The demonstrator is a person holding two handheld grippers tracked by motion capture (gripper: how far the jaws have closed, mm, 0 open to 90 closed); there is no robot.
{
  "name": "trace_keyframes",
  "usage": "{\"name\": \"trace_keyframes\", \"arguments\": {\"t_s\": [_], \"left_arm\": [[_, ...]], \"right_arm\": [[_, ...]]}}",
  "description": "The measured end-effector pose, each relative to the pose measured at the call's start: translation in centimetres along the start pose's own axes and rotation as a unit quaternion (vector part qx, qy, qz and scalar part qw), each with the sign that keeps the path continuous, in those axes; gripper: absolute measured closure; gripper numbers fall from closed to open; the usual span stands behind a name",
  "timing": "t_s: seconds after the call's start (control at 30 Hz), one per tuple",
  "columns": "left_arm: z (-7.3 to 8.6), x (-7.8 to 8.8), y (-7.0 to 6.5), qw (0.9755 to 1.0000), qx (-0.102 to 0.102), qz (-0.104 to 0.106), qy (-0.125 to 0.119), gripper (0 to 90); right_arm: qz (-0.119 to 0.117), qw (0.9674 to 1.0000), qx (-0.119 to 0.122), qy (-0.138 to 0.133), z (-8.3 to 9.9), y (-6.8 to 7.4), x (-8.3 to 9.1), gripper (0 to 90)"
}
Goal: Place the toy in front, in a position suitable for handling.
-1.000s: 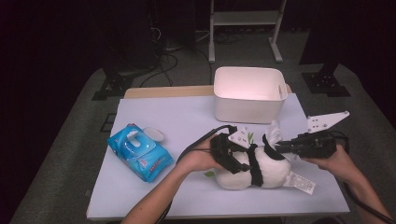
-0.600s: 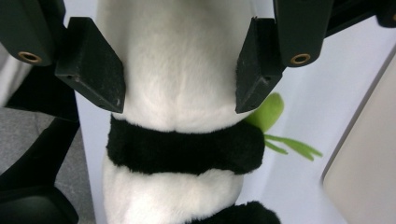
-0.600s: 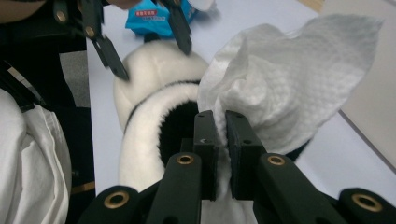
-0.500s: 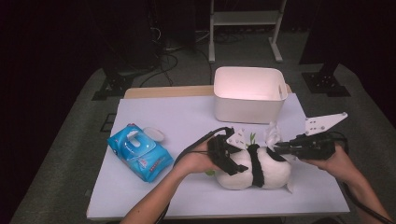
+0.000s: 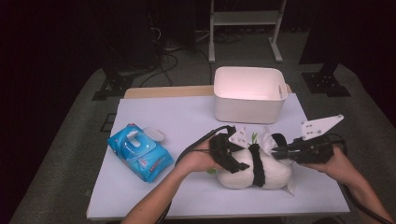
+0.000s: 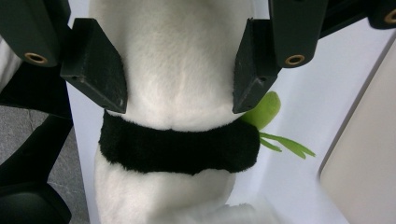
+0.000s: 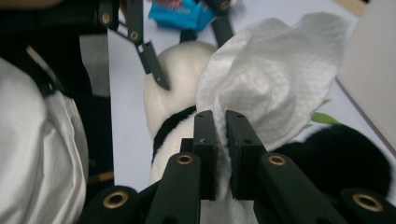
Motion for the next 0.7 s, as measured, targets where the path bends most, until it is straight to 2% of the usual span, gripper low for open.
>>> {"name": "trace_keyframes", "arguments": {"t_s": [0.07,0.2,0.5,0.7], "left_arm": [[0.0,0.0,0.0,1.0000,0.000,0.000,0.001,36.5],[0.0,0.1,0.0,1.0000,-0.001,0.001,0.000,36.5],[-0.1,0.1,-0.1,1.0000,-0.005,0.000,-0.003,37.1],[-0.2,0.1,-0.3,0.9999,-0.013,-0.001,0.000,37.8]], "right_arm": [[0.001,0.9998,0.014,0.012,-0.2,0.3,-0.5,81.5],[-0.006,0.9999,0.012,0.010,-0.5,0.4,-0.1,76.4],[-0.010,0.9995,0.027,0.013,-1.4,0.9,-0.1,65.7],[0.002,0.9984,0.049,0.028,-2.5,0.9,-1.7,61.6]]}}
Point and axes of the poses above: each handheld gripper's, and its own axes: x roughly backward along the jaws, z roughly out of its underside, y roughly to its left, the point moved 8 cm from there along -x, roughly forward along the jaws, and after that the axes turned 8 degrees about z, right-handed, at the moved point
